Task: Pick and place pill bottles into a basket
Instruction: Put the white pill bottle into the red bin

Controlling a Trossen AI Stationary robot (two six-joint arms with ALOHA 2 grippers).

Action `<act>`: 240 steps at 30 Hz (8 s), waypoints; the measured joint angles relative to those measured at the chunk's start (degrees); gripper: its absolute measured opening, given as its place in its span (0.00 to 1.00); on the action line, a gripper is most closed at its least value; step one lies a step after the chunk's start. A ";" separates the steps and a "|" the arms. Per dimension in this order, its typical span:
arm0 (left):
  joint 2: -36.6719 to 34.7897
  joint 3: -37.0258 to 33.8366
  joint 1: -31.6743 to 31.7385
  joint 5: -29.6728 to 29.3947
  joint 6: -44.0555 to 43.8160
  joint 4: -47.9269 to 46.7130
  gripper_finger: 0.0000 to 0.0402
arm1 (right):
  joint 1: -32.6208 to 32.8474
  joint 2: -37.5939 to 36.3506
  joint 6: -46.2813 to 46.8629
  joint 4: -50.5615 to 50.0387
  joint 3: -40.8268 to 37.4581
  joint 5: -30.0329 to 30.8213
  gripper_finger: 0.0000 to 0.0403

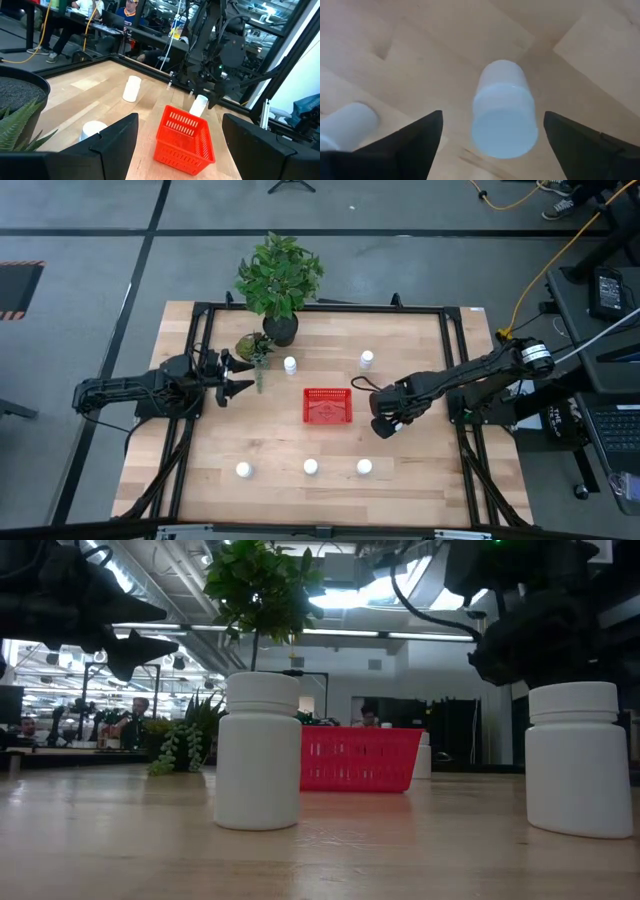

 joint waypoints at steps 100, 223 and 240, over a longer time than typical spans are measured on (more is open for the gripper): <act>5.27 -0.02 0.02 -1.49 1.96 0.13 0.70 | -11.12 30.37 -47.13 -11.06 40.72 7.29 0.46; 11.13 -0.04 0.02 -7.87 -6.01 1.30 0.70 | -34.86 26.13 -62.45 -9.72 31.36 11.22 0.65; 11.13 -0.04 0.02 -8.04 -5.55 1.31 0.70 | -34.25 26.08 -63.12 -11.60 32.49 9.73 0.39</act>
